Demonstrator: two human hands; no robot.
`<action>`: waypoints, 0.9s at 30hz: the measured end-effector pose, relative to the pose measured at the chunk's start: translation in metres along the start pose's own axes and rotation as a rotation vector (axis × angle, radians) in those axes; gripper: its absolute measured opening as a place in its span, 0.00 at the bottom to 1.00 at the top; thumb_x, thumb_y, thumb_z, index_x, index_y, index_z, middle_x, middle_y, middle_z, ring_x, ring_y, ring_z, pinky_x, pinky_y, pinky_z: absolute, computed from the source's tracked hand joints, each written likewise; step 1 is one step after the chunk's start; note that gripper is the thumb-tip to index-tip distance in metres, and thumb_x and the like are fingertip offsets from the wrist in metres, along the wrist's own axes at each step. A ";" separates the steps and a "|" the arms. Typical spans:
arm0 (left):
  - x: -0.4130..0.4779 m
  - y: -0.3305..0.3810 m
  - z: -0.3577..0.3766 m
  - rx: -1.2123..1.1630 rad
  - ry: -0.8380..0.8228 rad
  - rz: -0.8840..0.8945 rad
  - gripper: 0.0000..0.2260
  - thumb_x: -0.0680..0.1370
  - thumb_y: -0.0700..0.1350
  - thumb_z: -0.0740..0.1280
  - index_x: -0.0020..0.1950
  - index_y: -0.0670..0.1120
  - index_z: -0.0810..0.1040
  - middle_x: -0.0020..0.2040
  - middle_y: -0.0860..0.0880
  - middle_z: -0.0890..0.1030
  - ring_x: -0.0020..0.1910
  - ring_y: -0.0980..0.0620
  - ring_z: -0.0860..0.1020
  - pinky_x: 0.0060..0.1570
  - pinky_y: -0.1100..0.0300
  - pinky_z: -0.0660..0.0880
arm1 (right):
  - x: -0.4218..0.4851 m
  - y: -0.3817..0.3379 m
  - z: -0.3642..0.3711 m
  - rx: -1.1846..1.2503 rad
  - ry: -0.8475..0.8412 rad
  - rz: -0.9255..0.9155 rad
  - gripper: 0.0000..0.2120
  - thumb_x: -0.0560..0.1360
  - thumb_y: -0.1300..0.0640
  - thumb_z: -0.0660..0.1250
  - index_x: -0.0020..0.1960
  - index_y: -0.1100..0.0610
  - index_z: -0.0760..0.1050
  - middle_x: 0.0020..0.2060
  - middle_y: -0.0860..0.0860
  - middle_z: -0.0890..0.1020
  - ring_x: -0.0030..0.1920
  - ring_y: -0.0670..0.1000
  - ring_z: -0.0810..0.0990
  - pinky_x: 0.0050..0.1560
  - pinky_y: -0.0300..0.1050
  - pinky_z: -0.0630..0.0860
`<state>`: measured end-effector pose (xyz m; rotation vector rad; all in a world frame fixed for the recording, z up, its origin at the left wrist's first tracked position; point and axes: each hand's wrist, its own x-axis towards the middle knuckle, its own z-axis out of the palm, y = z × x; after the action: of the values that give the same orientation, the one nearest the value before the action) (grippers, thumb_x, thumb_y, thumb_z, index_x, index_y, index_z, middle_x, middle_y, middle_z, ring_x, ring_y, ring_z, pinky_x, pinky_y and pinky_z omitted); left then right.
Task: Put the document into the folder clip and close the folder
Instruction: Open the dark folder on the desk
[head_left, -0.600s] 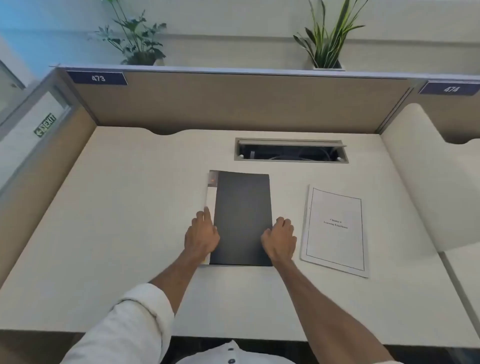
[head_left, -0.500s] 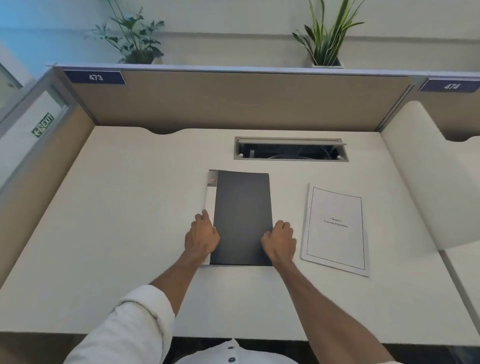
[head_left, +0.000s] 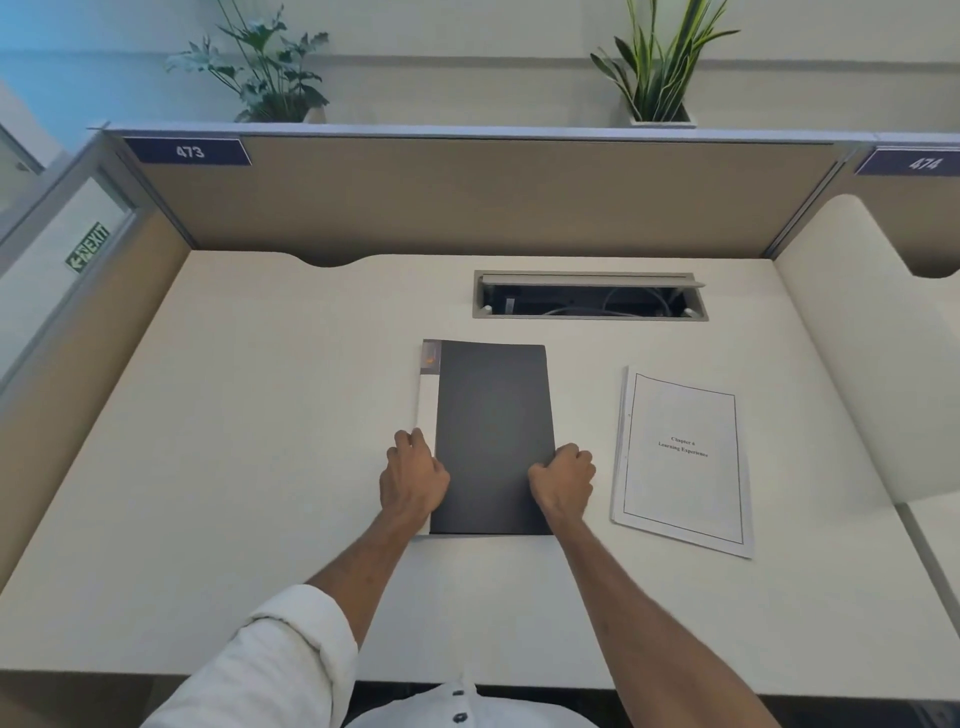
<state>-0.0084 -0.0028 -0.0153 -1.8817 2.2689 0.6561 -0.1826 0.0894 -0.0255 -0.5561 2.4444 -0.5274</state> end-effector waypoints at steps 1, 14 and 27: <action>0.000 0.000 0.001 -0.007 0.001 -0.006 0.16 0.86 0.41 0.61 0.73 0.39 0.72 0.70 0.40 0.73 0.66 0.37 0.79 0.59 0.44 0.83 | 0.001 -0.001 0.000 0.026 -0.010 0.012 0.19 0.79 0.62 0.66 0.68 0.65 0.73 0.69 0.60 0.74 0.70 0.64 0.74 0.70 0.59 0.76; 0.005 -0.004 -0.003 -0.028 -0.031 0.018 0.17 0.87 0.43 0.61 0.74 0.39 0.71 0.71 0.39 0.73 0.66 0.38 0.79 0.60 0.46 0.81 | 0.014 -0.003 -0.019 0.486 -0.134 0.135 0.20 0.80 0.61 0.69 0.71 0.59 0.69 0.57 0.54 0.81 0.61 0.61 0.83 0.68 0.59 0.82; 0.014 0.020 -0.068 -0.622 0.093 0.298 0.25 0.87 0.59 0.64 0.83 0.53 0.71 0.79 0.51 0.78 0.70 0.48 0.83 0.71 0.42 0.82 | -0.037 -0.060 -0.043 0.681 -0.095 -0.424 0.16 0.87 0.50 0.67 0.49 0.60 0.86 0.41 0.56 0.87 0.39 0.54 0.85 0.41 0.44 0.84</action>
<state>-0.0189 -0.0401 0.0459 -1.8189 2.6458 1.4926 -0.1648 0.0677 0.0518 -0.7686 1.8781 -1.3931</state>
